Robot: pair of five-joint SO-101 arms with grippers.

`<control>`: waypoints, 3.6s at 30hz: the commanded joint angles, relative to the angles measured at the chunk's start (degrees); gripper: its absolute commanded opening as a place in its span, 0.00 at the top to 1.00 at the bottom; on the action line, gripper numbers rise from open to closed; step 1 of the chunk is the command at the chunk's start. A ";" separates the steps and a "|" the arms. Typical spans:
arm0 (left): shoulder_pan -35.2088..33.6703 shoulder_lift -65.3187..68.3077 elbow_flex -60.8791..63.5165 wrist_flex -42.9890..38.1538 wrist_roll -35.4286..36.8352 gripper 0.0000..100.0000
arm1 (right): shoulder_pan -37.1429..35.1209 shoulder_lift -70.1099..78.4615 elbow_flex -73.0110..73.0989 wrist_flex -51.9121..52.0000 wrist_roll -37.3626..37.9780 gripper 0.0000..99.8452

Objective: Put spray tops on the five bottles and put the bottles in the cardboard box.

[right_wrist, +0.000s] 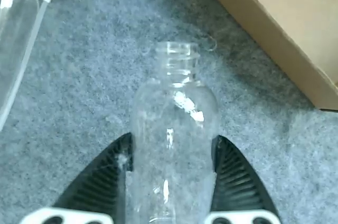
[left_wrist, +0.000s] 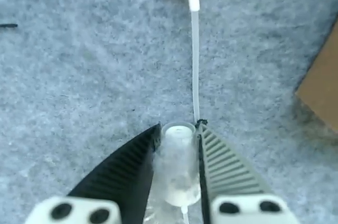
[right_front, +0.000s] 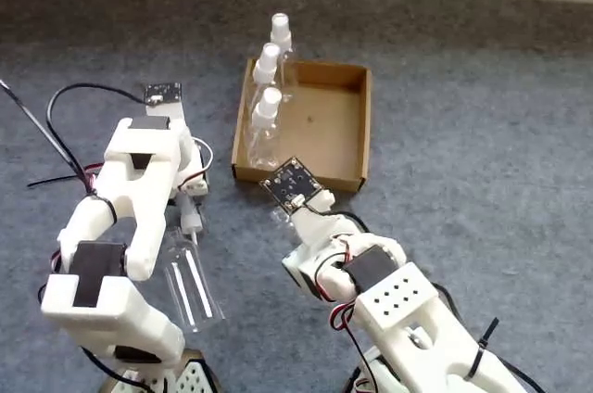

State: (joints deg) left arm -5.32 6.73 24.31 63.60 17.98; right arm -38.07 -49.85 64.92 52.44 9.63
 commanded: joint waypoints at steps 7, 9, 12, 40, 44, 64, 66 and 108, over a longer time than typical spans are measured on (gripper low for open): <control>-0.40 -1.27 -14.29 0.26 0.00 1.00 | 0.48 -1.63 -0.22 -1.10 0.44 0.95; -0.40 -1.27 -18.59 3.16 0.00 1.00 | 0.48 -1.63 -0.22 -1.10 0.44 0.95; -0.40 -1.27 -26.42 8.26 0.00 1.00 | 0.48 -1.63 -0.22 -1.10 0.44 0.95; 1.36 -20.79 -70.37 37.27 -6.15 1.00 | 3.38 -41.19 10.68 -12.35 -2.81 1.00; 13.58 -29.58 -68.35 35.96 -5.89 1.00 | 3.56 -41.27 11.21 -17.36 -8.53 1.00; 27.91 -32.75 -48.31 -2.64 -6.33 1.00 | 3.56 -41.71 11.30 -17.98 -8.53 1.00; 27.38 -32.75 -48.48 -4.22 -8.44 1.00 | 3.56 -41.71 11.30 -17.98 -8.53 1.00; 31.16 -58.59 1.27 -0.79 -9.49 0.84 | 3.91 -41.80 11.12 -17.98 -8.79 1.00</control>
State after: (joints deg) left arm 27.82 -50.15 25.98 62.90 8.13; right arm -34.64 -90.99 76.70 35.82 1.45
